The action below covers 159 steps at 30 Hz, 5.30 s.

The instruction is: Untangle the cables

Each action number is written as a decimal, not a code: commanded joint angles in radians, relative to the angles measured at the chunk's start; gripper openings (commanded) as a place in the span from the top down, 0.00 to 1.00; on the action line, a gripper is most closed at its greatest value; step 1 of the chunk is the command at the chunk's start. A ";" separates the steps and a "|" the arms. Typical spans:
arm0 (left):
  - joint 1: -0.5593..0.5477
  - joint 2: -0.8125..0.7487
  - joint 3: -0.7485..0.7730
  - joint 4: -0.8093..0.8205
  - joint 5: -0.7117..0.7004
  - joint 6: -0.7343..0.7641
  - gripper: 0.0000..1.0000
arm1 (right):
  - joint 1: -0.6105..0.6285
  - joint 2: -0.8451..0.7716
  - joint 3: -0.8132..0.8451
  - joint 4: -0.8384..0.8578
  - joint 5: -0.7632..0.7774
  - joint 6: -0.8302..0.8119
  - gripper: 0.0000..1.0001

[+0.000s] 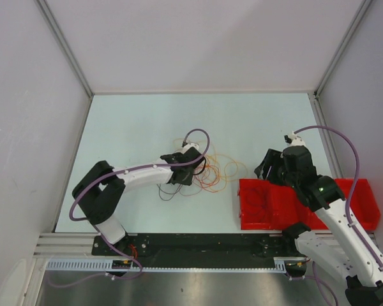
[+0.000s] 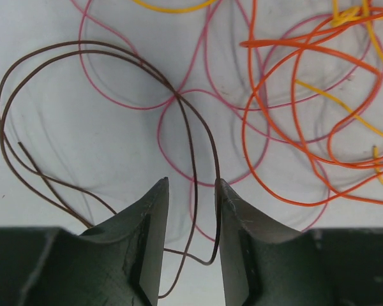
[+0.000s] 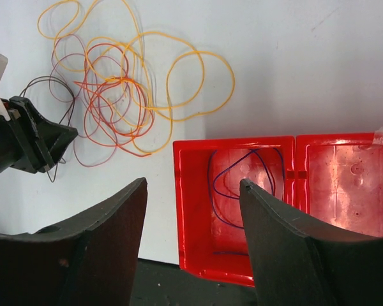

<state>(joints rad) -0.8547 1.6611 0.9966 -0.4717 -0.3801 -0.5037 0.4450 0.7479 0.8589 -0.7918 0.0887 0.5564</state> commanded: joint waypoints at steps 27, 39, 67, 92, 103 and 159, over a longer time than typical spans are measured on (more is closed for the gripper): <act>0.029 -0.515 0.191 -0.024 0.521 0.134 1.00 | -0.003 -0.142 0.012 0.275 -0.343 0.008 0.34; 0.026 -0.498 0.232 -0.068 1.015 0.246 1.00 | -0.002 -0.150 0.019 0.498 -0.775 -0.049 0.34; 0.020 -0.517 0.255 0.137 1.426 0.111 1.00 | 0.173 0.011 0.092 0.634 -1.049 -0.145 0.39; 0.095 -0.618 0.234 -0.137 0.993 0.257 0.00 | 0.354 0.068 0.284 0.358 -0.427 -0.216 1.00; 0.204 -0.842 0.053 -0.341 0.329 0.280 0.00 | 0.354 0.103 0.453 0.114 0.086 -0.032 1.00; 0.203 -1.067 -0.204 -0.188 0.133 0.166 0.00 | 0.192 0.130 -0.049 -0.018 0.062 0.254 1.00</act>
<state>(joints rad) -0.6575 0.5991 0.7982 -0.6903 -0.2333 -0.3248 0.7006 0.9047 0.8658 -0.9474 0.2733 0.8772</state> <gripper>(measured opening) 0.996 0.017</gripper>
